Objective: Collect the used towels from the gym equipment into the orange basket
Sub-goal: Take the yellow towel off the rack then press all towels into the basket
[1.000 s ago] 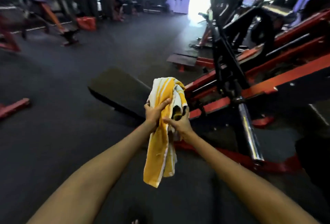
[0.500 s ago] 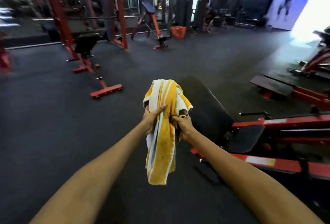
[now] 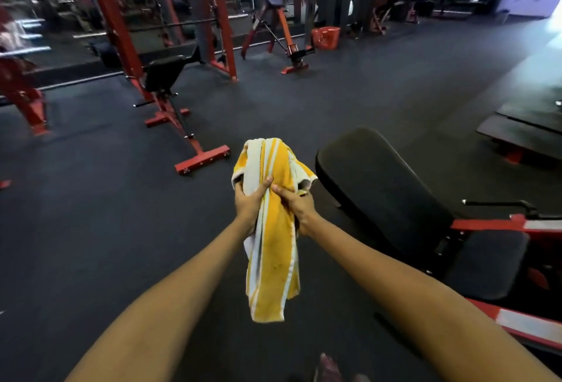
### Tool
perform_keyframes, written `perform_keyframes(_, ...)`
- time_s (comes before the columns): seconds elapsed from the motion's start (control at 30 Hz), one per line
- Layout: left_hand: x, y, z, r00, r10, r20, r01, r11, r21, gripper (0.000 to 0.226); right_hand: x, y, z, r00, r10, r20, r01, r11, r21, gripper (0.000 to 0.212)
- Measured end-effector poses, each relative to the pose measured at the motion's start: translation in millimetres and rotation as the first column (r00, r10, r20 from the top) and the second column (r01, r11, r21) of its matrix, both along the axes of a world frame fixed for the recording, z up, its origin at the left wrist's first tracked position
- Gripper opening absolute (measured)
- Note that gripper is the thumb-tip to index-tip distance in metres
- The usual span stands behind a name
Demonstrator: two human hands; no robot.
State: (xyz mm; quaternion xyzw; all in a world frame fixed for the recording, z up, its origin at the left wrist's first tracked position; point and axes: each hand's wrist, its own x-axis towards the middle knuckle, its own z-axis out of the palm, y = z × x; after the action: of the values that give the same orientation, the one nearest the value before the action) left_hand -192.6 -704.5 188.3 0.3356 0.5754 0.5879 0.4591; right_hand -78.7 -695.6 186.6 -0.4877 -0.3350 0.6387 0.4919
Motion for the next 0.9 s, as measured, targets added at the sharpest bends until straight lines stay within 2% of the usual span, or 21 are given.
perform_keyframes(0.13, -9.9, 89.4, -10.5, 0.999, 0.052, -0.016, -0.053, 0.997, -0.065, 0.085, -10.5, 84.6, -8.8, 0.998, -0.046, 0.050, 0.046, 0.999, -0.004, 0.063)
perform_keyframes(0.27, -16.7, 190.0, -11.1, 0.998, 0.061, -0.021, -0.062, 0.995, -0.074, 0.088, -13.7, 183.7, -2.4, 0.992, -0.027, 0.125, 0.020, 0.998, 0.056, 0.060)
perform_keyframes(0.4, -23.9, 287.8, 10.7, 0.997, 0.055, -0.053, -0.059, 0.996, -0.064, 0.098, -17.8, 288.2, 12.4, 0.996, -0.002, 0.084, -0.002, 0.999, 0.049, 0.055)
perform_keyframes(0.53, -37.2, 371.9, 25.3, 0.994, 0.065, -0.090, -0.066, 0.998, -0.011, 0.087, -31.0, 373.6, 25.2, 0.999, 0.019, 0.029, -0.021, 0.999, 0.046, 0.051)
perform_keyframes(0.6, -46.5, 415.1, 25.8, 0.994, 0.058, -0.091, -0.059, 0.998, -0.005, 0.093, -39.8, 417.5, 26.4, 1.000, 0.019, 0.015, -0.019, 0.999, 0.035, 0.052)
perform_keyframes(0.7, -62.1, 482.7, 18.7, 0.993, 0.082, -0.081, -0.082, 0.997, 0.000, 0.097, -57.2, 485.7, 19.6, 1.000, 0.012, 0.007, -0.012, 0.999, 0.034, 0.051)
perform_keyframes(0.83, -86.3, 585.9, 4.1, 0.992, 0.068, -0.107, -0.068, 0.998, -0.005, 0.084, -84.7, 583.9, 3.9, 1.000, -0.016, 0.003, 0.016, 0.999, 0.040, 0.051)
perform_keyframes(0.9, -99.9, 642.8, -2.5, 0.993, 0.048, -0.112, -0.049, 0.999, -0.012, 0.085, -97.4, 638.3, -0.5, 1.000, -0.027, -0.002, 0.027, 0.999, 0.030, 0.049)
